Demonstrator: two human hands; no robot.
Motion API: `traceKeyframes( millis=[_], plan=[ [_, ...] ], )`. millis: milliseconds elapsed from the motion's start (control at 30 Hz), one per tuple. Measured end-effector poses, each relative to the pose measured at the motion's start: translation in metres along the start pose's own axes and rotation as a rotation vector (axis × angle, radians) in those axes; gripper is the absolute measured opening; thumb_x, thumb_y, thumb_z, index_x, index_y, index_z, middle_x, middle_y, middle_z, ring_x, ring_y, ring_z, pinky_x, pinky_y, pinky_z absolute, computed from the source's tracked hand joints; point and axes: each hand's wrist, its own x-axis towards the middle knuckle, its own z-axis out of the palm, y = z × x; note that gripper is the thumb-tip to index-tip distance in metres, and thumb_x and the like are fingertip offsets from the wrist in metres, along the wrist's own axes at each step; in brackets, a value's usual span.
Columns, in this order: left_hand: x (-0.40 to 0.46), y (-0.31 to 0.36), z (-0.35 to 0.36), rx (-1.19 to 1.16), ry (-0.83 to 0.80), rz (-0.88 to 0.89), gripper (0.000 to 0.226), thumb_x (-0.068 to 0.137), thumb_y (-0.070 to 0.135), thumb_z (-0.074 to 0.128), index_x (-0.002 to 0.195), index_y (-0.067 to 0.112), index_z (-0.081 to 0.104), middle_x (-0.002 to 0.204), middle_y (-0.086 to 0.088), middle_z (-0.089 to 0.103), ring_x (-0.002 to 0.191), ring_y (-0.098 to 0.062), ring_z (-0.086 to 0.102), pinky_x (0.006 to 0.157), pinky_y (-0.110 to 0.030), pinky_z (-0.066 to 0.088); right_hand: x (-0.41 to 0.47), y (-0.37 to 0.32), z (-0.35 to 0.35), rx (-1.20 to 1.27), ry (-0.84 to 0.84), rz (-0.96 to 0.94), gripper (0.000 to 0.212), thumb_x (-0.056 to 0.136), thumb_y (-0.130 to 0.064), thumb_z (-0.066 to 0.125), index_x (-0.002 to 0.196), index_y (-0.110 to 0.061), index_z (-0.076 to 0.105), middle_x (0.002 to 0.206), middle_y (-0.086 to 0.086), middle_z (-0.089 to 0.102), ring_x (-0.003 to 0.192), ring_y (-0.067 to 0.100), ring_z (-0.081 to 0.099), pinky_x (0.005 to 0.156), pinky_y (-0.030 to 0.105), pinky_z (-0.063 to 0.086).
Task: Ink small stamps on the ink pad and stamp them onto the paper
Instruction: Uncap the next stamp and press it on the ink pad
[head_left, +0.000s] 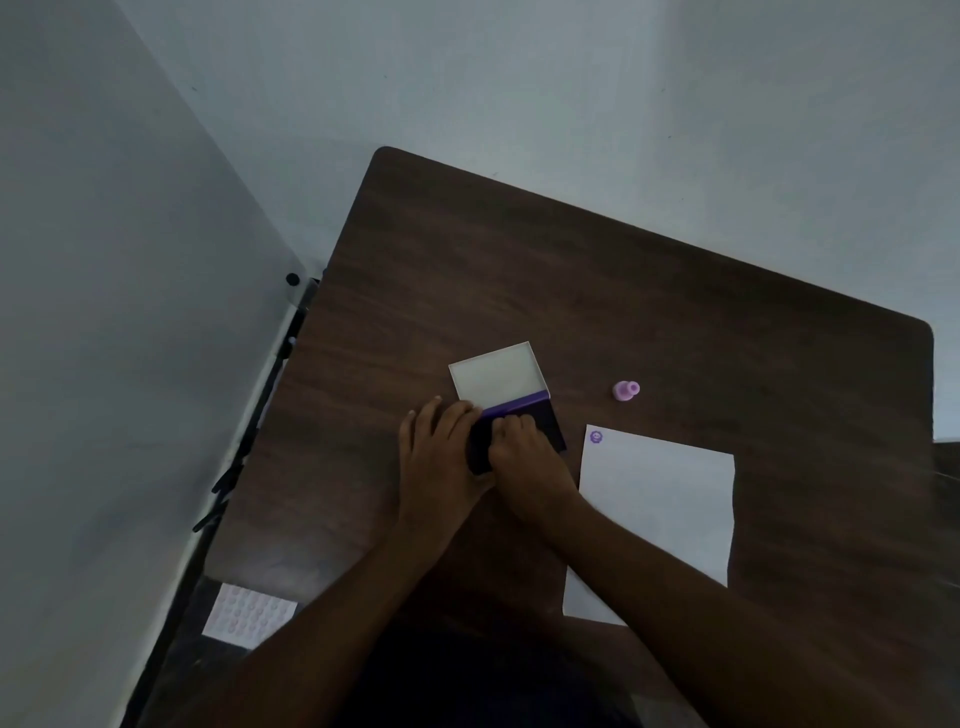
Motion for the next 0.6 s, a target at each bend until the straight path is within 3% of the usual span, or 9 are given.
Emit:
traceKeyframes(
  millis=[400,600],
  plan=[
    [-0.001,0.005,-0.005,0.021,0.003,0.041,0.079,0.062,0.059,0.070,0.130,0.024,0.047,0.136,0.003,0.051,0.134,-0.021,0.033,0.114,-0.044,0.012,-0.004,0.000,0.003,0.040,0.016,0.018,0.048,0.084,-0.017,0.065,0.126,-0.004,0.045,0.128,0.019,0.052,0.119,0.031,0.047,0.104,0.042,0.037],
    [0.001,0.010,-0.015,0.055,-0.044,0.056,0.083,0.059,0.072,0.056,0.123,0.021,0.052,0.129,-0.002,0.057,0.128,-0.022,0.043,0.113,-0.040,0.012,-0.003,-0.002,-0.014,0.083,-0.086,0.139,0.052,0.085,-0.019,0.065,0.130,-0.007,0.042,0.134,0.017,0.047,0.123,0.032,0.044,0.105,0.044,0.036]
  ],
)
